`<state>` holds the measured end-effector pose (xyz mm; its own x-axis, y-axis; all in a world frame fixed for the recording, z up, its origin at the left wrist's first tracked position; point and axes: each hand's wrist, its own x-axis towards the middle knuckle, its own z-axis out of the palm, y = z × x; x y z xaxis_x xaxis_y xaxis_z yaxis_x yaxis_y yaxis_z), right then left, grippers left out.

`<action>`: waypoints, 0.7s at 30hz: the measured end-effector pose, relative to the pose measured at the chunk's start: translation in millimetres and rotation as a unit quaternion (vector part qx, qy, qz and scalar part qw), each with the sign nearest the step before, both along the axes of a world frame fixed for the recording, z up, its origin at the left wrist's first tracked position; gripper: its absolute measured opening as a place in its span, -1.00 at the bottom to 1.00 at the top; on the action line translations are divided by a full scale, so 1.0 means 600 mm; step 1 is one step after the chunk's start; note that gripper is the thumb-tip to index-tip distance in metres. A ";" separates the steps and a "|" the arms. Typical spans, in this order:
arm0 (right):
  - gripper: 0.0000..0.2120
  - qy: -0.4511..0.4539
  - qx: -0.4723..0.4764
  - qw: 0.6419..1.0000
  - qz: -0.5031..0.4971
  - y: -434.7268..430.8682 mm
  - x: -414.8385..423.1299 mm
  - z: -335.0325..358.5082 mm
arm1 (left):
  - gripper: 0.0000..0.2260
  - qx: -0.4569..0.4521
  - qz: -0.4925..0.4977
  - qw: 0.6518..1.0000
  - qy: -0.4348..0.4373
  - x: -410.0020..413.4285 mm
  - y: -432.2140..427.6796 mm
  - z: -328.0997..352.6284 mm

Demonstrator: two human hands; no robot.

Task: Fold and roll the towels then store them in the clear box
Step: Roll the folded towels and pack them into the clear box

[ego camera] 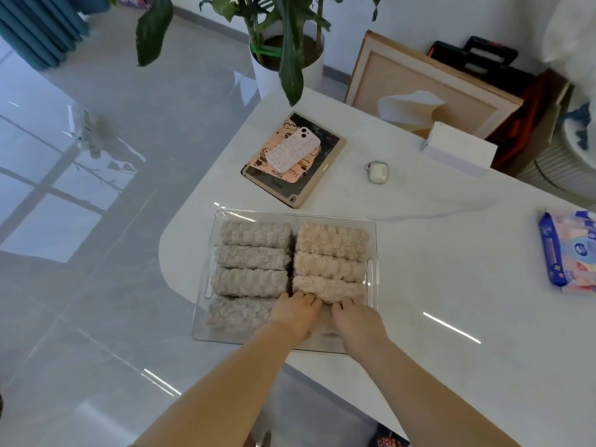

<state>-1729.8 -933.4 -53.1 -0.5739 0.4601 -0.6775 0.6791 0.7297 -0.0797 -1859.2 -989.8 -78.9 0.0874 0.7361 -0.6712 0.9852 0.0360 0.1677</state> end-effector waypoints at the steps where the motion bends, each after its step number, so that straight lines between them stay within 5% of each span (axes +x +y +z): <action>1: -0.60 -0.006 0.011 1.000 0.020 0.003 -0.003 -0.005 | -0.50 0.008 -0.001 1.000 0.011 -0.001 0.002 -0.004; 9: -0.56 0.017 0.021 0.985 0.169 0.021 0.019 -0.025 | -0.64 0.102 -0.109 0.987 -0.063 -0.019 -0.010 -0.006; 16: -0.70 -0.095 -0.055 0.979 0.170 0.036 -0.003 0.013 | -0.53 -0.100 -0.050 0.991 -0.073 -0.047 -0.011 -0.005; 19: -0.68 -0.033 -0.038 0.991 0.126 0.063 -0.018 0.043 | -0.66 -0.069 0.048 0.986 -0.142 -0.072 0.004 0.023; 21: -0.73 0.070 -0.003 0.994 0.082 0.074 -0.024 0.048 | -0.69 0.023 0.118 0.988 -0.101 -0.098 0.010 0.051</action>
<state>-1744.2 -888.8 -24.0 -0.7293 0.3485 -0.5889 0.5333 0.8286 -0.1701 -1918.2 -984.0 -48.0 0.0393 0.7812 -0.6230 0.8963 0.2481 0.3676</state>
